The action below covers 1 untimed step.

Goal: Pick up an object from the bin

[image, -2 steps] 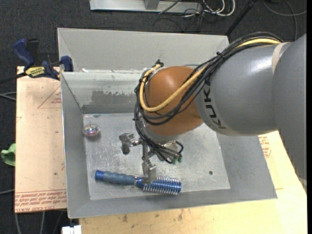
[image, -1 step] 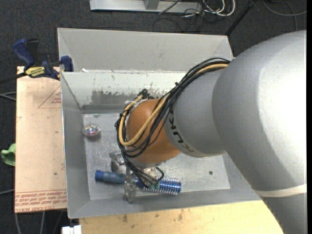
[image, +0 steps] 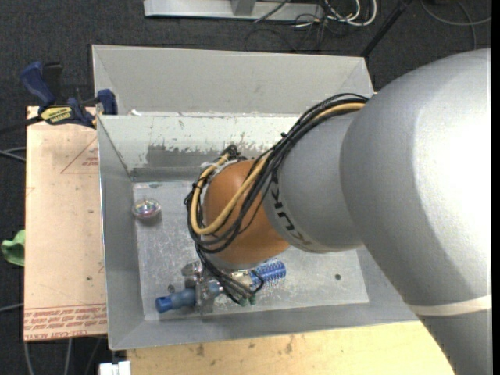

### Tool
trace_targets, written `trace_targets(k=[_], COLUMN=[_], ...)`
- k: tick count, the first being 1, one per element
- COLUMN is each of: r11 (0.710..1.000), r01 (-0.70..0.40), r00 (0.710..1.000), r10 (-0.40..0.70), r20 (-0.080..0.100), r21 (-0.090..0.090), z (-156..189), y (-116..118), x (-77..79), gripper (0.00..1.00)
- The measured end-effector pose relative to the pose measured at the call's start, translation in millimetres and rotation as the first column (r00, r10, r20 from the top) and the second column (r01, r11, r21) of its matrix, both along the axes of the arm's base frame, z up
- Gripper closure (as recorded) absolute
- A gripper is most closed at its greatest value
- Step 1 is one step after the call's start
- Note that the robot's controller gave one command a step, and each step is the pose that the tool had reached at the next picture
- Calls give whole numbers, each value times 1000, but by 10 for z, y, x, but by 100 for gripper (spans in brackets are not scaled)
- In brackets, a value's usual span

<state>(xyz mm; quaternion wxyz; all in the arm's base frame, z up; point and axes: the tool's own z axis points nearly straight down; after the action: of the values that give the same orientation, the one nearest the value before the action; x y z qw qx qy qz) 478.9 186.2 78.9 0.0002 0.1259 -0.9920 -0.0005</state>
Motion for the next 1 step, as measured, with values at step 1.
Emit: trace_targets(k=[1], r11=[973], r01=[-231], r00=[973], r10=[231], r20=[8], r21=[0], z=[960], y=[-238], x=[129], gripper=[100])
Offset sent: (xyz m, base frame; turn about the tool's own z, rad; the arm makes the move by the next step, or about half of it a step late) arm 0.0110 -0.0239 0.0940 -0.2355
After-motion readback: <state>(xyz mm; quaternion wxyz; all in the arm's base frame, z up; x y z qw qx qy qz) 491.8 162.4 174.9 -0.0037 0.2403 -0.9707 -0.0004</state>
